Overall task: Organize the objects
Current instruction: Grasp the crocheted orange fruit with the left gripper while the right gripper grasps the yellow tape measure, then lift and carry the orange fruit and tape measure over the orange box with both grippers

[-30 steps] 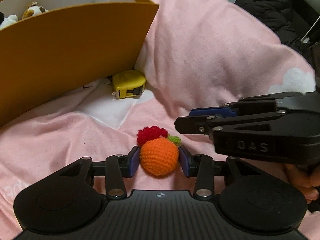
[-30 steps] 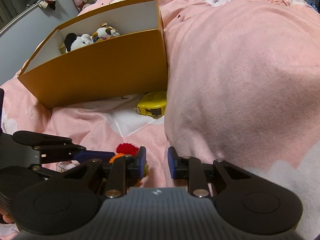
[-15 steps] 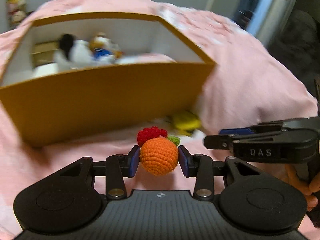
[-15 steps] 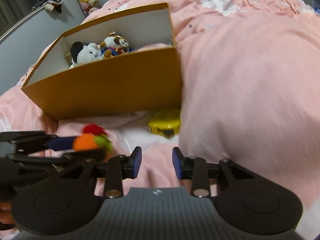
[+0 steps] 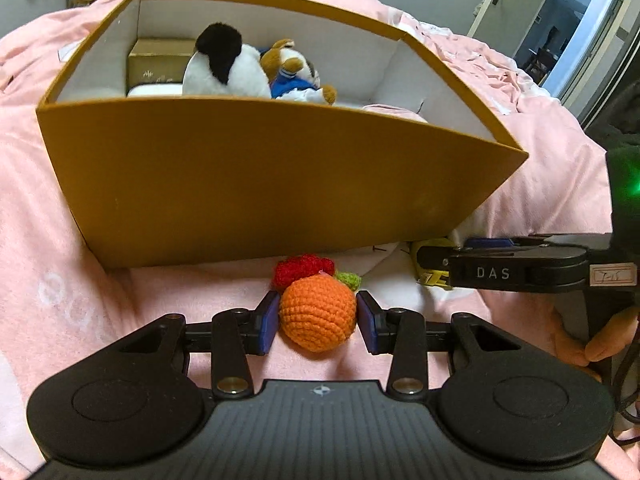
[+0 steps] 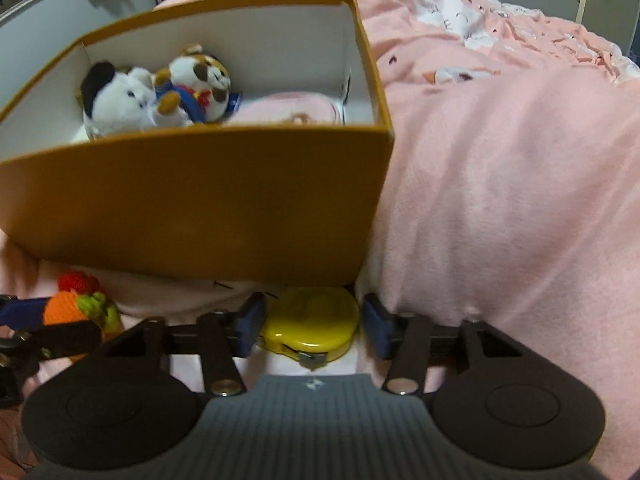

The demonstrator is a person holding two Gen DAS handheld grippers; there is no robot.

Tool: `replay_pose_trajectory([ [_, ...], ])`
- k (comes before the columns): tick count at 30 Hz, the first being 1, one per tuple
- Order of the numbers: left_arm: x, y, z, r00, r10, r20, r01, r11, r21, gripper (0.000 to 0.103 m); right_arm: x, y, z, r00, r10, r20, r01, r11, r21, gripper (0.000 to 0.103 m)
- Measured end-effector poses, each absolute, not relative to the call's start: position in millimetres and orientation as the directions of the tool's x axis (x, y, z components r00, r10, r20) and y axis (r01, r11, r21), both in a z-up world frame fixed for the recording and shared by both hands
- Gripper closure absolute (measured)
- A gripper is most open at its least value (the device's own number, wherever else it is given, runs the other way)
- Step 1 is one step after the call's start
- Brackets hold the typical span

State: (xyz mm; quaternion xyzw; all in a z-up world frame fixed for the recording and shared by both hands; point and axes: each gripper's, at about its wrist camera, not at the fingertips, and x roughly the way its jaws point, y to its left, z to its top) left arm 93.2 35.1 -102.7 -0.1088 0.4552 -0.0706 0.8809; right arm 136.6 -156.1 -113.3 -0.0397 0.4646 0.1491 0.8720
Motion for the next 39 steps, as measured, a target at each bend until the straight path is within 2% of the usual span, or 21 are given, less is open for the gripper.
replay_pose_trajectory([
  [7,97,39,-109,0.558,-0.235,-0.796,0.018,0.962,-0.272,0.057,146,-154,-132,0.48,0.231,-0.846,-0.294,0.951,0.093,0.04],
  [14,98,38,-110,0.555,-0.235,-0.798,0.022,0.963,-0.268,0.057,137,-153,-126,0.476,0.238,-0.847,-0.316,0.945,0.088,0.044],
  [20,98,36,-109,0.542,-0.227,-0.809,0.038,0.968,-0.247,0.057,115,-148,-113,0.421,0.313,-0.851,-0.377,0.914,0.15,0.044],
  [29,84,31,-78,0.552,-0.317,-0.771,0.127,0.946,-0.298,0.057,75,-158,-63,0.443,0.394,-0.805,-0.424,0.884,0.199,0.045],
  [39,74,22,-11,0.632,-0.417,-0.653,0.229,0.906,-0.356,0.057,59,-176,14,0.586,0.434,-0.685,-0.493,0.861,0.124,0.045],
])
